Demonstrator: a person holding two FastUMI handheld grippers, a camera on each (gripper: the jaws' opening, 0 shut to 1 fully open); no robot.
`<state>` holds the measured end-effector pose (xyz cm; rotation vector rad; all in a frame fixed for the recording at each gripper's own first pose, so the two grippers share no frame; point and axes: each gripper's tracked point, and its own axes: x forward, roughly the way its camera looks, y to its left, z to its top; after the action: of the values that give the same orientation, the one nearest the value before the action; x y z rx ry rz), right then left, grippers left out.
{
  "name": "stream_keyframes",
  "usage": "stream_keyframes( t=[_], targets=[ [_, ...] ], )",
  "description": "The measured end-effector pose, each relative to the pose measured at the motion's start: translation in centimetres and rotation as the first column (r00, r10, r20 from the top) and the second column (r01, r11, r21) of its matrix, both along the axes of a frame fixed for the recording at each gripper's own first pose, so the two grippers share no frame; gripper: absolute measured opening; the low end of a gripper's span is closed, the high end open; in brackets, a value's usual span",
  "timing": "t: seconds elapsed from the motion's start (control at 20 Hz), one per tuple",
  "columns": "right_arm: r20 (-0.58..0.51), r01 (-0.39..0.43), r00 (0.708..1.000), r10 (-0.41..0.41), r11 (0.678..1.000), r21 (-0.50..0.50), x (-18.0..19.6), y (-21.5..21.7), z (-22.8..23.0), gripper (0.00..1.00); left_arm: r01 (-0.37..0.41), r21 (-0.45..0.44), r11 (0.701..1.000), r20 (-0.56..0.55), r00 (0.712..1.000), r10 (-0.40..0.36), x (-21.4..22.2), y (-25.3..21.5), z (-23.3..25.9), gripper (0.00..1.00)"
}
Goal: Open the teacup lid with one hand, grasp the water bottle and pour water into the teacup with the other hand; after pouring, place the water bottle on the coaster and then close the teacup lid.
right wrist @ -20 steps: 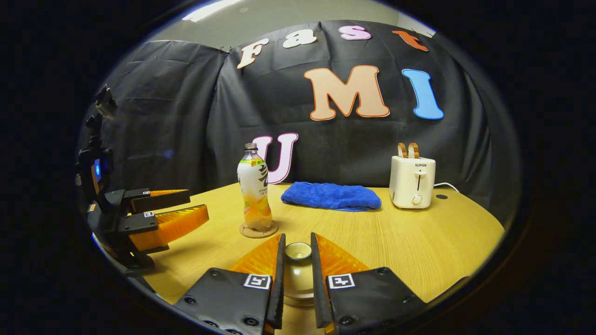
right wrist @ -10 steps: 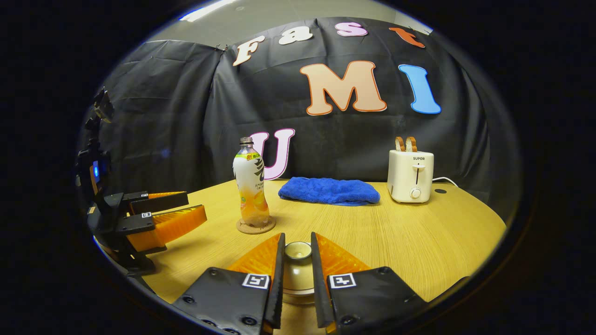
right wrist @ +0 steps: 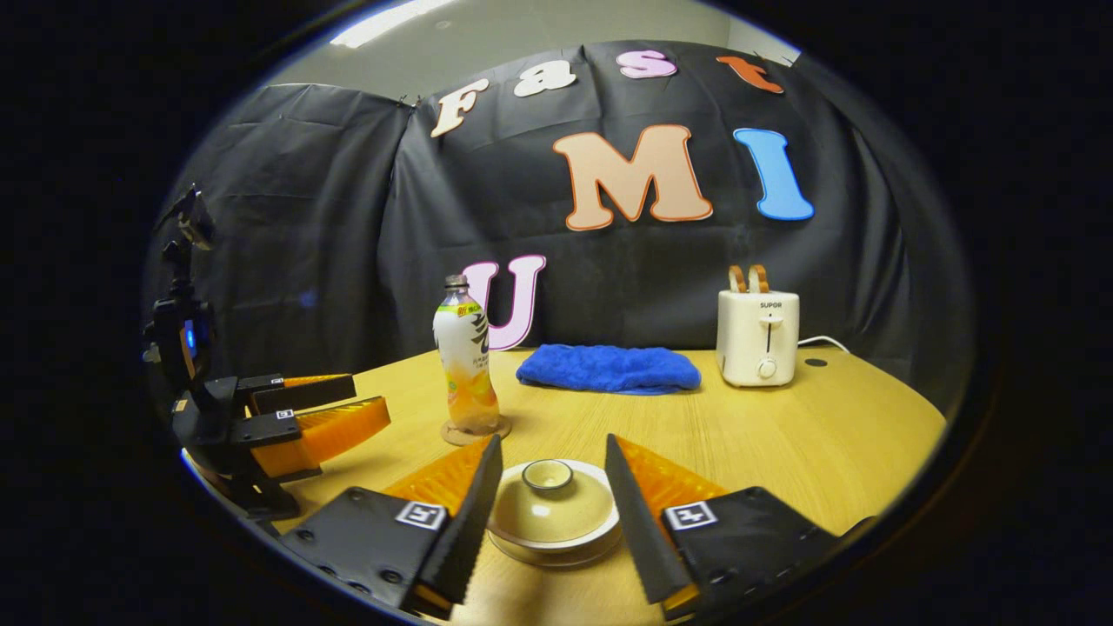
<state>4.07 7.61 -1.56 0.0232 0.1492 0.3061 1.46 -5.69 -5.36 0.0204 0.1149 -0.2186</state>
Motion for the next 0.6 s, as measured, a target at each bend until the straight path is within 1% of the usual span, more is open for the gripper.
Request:
stream_keyframes(
  t=[0.05, 0.15, 0.3, 0.45, 0.55, 0.6],
  targets=[
    [0.024, 0.012, 1.0, -0.012, 1.0, -0.003, 0.0, -0.6, 0.6, 0.83, -0.006, -0.001, 1.0, 0.005, 1.0, 0.006, 0.1, 0.2, 0.0, 0.94],
    [0.062, 0.031, 0.998, -0.03, 0.999, -0.013, -0.3, -2.0, 1.3, 0.88, -0.019, 0.005, 1.0, 0.01, 1.0, 0.019, 0.0, 0.5, 0.0, 0.94],
    [0.094, 0.075, 0.993, -0.073, 0.997, -0.025, -0.6, -4.7, 1.6, 0.91, -0.033, 0.025, 0.999, 0.016, 0.999, 0.033, 0.1, 0.9, -0.2, 0.94],
    [0.094, 0.12, 0.988, -0.12, 0.993, 0.008, -0.9, -6.8, 1.6, 0.92, -0.041, 0.029, 0.999, 0.024, 0.999, 0.041, 0.0, 1.0, -0.1, 0.94],
    [0.106, 0.135, 0.985, -0.134, 0.991, -0.003, -1.2, -7.6, 1.5, 0.95, -0.057, 0.029, 0.998, 0.041, 0.998, 0.056, 0.0, 1.1, 0.3, 0.94],
    [0.109, 0.136, 0.985, -0.135, 0.991, -0.004, -1.2, -7.7, 1.5, 0.93, -0.059, 0.025, 0.998, 0.04, 0.998, 0.057, 0.1, 1.0, 0.3, 0.94]
  ],
)
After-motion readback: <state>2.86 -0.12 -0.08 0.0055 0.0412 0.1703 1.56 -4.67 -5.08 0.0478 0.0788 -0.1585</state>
